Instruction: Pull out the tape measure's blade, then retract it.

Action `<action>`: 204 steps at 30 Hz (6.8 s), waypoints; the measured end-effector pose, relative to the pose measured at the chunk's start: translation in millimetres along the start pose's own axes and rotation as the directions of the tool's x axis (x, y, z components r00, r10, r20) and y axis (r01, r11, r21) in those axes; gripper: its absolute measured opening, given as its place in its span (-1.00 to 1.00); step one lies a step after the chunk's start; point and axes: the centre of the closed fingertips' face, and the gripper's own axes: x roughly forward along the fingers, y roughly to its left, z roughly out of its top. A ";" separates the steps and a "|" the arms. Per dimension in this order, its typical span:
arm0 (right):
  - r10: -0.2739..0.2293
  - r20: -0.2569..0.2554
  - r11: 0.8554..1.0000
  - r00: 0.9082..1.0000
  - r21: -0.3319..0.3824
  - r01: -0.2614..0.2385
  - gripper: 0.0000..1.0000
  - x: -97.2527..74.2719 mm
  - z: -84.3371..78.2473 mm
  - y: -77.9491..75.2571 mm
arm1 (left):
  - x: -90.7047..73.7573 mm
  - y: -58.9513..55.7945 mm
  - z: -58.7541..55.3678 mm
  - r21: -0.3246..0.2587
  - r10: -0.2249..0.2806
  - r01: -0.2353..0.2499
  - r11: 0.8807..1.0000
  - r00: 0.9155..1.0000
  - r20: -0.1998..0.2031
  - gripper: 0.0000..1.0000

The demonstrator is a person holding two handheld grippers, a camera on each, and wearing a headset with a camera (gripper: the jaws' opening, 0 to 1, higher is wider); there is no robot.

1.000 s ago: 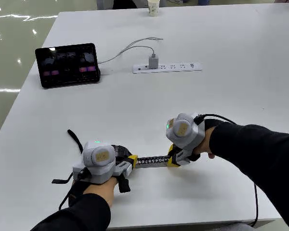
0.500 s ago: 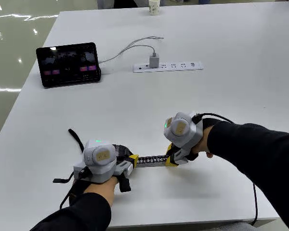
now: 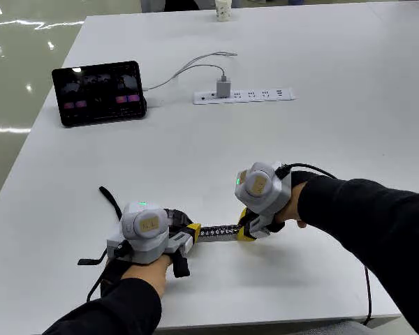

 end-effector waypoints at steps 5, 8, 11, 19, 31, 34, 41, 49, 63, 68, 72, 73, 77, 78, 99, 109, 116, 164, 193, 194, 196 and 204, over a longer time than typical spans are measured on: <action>0.002 0.001 1.000 1.000 -0.002 -0.002 -0.78 0.7 2.4 0.1 | 0.1 0.1 0.2 0.000 -0.001 0.001 1.000 1.000 0.000 0.24; 0.002 0.001 1.000 1.000 -0.004 -0.002 -0.78 1.0 3.6 0.4 | 0.0 0.0 0.3 0.002 -0.001 0.001 1.000 1.000 0.001 0.24; 0.002 0.005 1.000 1.000 -0.007 -0.002 -0.78 1.5 4.5 1.1 | 0.1 0.0 0.5 0.001 -0.001 0.001 1.000 1.000 0.002 0.24; 0.007 0.019 1.000 1.000 -0.029 -0.006 -0.78 3.9 6.8 1.2 | 0.1 -0.6 -0.1 0.003 -0.004 0.004 1.000 1.000 -0.002 0.24; 0.011 0.035 0.999 0.999 -0.033 -0.010 -0.78 7.2 12.4 1.5 | 0.7 -0.6 -0.1 0.002 -0.005 0.005 1.000 1.000 -0.003 0.24; 0.013 0.036 1.000 0.999 -0.019 -0.012 -0.77 7.9 13.9 2.4 | 0.7 -0.7 -0.2 0.003 -0.005 0.005 1.000 1.000 -0.003 0.24; 0.018 0.049 0.999 0.999 -0.052 -0.016 -0.77 9.8 17.3 3.9 | 0.8 -0.5 -0.2 0.003 -0.005 0.005 1.000 1.000 -0.002 0.24; 0.017 0.065 0.999 0.998 -0.051 -0.014 -0.77 13.3 22.8 5.0 | -0.1 -0.5 -0.5 0.003 -0.006 0.006 1.000 1.000 -0.006 0.24; 0.020 0.101 0.999 0.995 -0.051 -0.015 -0.77 18.1 33.9 8.4 | -1.1 -0.4 -1.5 0.000 -0.006 0.006 1.000 1.000 -0.009 0.23; 0.024 0.103 0.999 0.994 -0.044 -0.020 -0.77 18.5 35.9 8.6 | -1.3 -0.4 -1.4 0.000 -0.005 0.005 1.000 1.000 -0.009 0.23; 0.023 0.108 0.999 0.994 -0.043 -0.018 -0.77 19.3 38.3 8.9 | -1.5 -0.4 -1.4 0.000 -0.007 0.007 1.000 1.000 -0.009 0.23; 0.023 0.108 0.999 0.994 -0.044 -0.019 -0.77 19.7 39.1 9.2 | -1.5 -0.3 -1.3 0.000 -0.007 0.007 1.000 1.000 -0.010 0.23; 0.029 0.120 0.999 0.992 -0.040 -0.024 -0.76 19.7 40.9 9.5 | -1.5 -0.2 -1.1 -0.001 -0.009 0.008 1.000 1.000 -0.010 0.23; 0.030 0.122 0.999 0.992 -0.044 -0.024 -0.76 19.7 41.1 9.2 | -1.6 -0.1 -1.0 -0.001 -0.009 0.009 1.000 1.000 -0.010 0.23; 0.031 0.135 0.999 0.990 -0.017 -0.029 -0.77 23.4 47.6 11.1 | -0.6 -0.5 -0.5 -0.004 -0.016 0.016 1.000 1.000 -0.006 0.23; 0.040 0.144 0.999 0.989 -0.023 -0.037 -0.76 25.5 50.7 12.1 | -0.2 -0.2 -0.5 -0.008 -0.024 0.024 1.000 1.000 -0.011 0.23; 0.034 0.148 0.999 0.988 -0.022 -0.031 -0.76 26.9 53.1 12.6 | -0.7 -0.3 -0.6 -0.010 -0.025 0.025 1.000 1.000 -0.009 0.23; 0.001 0.228 1.000 0.974 -0.015 0.003 -0.72 38.2 73.2 16.5 | -2.0 -0.8 -3.2 0.021 -0.089 0.090 0.996 0.994 -0.064 0.26; -0.154 0.275 0.976 0.949 0.191 0.103 -0.29 -8.2 37.6 3.7 | -16.0 -26.9 0.2 -0.047 -0.395 0.393 0.918 0.918 -0.040 0.90; -0.161 0.275 0.974 0.948 0.202 0.107 -0.22 -11.9 34.0 2.9 | -17.0 -27.3 -1.6 -0.033 -0.403 0.402 0.915 0.914 -0.051 0.90; -0.177 0.280 0.969 0.943 0.217 0.117 -0.09 -19.8 27.4 1.6 | -18.6 -28.6 -1.9 -0.033 -0.428 0.427 0.904 0.902 -0.053 0.94; -0.227 0.299 0.949 0.927 0.282 0.142 0.09 -45.8 2.8 0.3 | -22.7 -25.6 -13.3 0.077 -0.455 0.467 0.881 0.880 -0.138 0.98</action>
